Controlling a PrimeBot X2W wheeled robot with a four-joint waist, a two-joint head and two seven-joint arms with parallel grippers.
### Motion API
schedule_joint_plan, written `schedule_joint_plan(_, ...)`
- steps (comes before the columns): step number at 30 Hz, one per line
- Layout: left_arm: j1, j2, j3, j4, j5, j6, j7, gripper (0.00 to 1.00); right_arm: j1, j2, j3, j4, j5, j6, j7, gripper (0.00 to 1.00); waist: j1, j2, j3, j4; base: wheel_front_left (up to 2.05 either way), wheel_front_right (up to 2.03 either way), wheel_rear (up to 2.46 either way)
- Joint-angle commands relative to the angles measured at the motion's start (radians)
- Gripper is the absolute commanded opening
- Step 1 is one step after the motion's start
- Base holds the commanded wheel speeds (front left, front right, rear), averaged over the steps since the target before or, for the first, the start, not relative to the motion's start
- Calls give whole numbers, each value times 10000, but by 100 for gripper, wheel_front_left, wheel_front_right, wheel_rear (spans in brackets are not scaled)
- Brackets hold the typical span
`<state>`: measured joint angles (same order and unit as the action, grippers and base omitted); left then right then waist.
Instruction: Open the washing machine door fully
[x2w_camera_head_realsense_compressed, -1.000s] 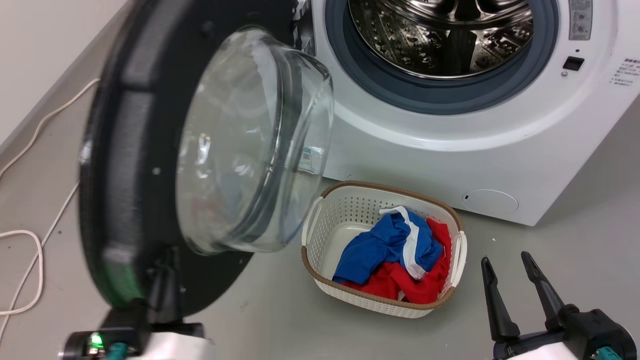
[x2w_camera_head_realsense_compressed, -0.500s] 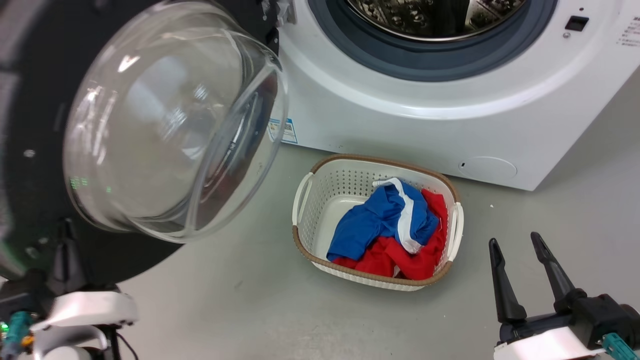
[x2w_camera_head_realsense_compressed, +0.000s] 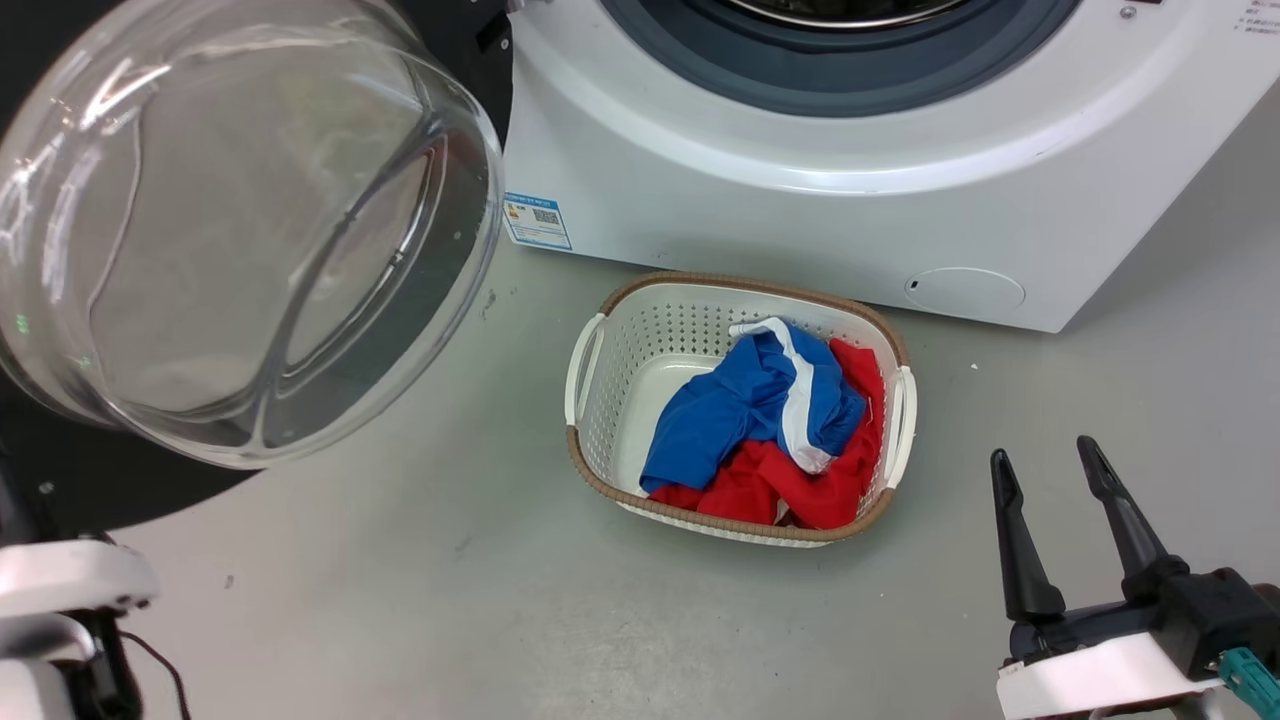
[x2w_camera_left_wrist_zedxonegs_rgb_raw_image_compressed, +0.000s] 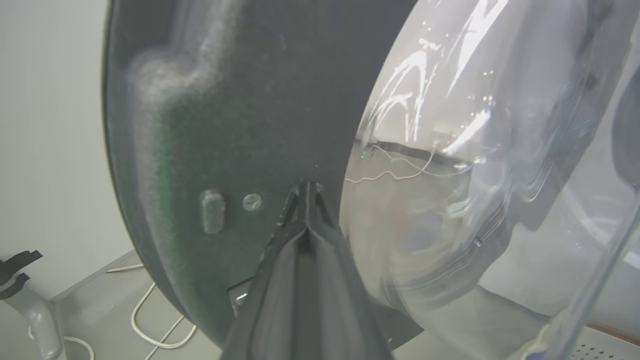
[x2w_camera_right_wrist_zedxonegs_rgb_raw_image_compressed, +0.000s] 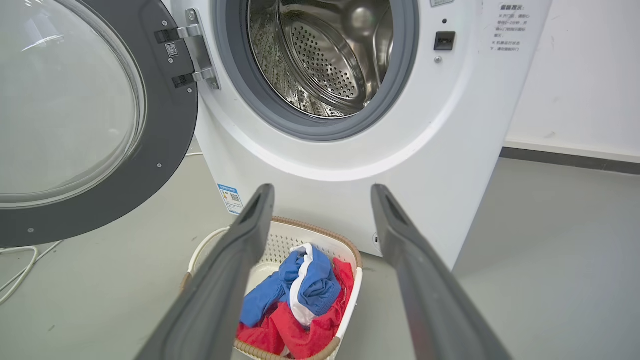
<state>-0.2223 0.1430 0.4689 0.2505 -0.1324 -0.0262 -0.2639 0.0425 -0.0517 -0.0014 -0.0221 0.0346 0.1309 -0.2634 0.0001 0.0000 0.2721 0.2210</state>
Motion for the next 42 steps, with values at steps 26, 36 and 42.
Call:
schedule_joint_plan(26,-1502,1105,1182,2363,541,-623,-17,0,-95,28,92,119,95,-2,-18,100,-1,0,-346,-455,0,0,0)
schedule_joint_plan(36,-139,586,618,865,978,-912,-16,0,364,28,-23,248,458,-2,-18,100,-1,0,-1662,-496,0,0,0)
schedule_joint_plan(42,969,13,-154,-585,1409,-943,-16,0,740,27,-98,166,664,-2,-17,100,-1,0,-2384,-582,0,0,0)
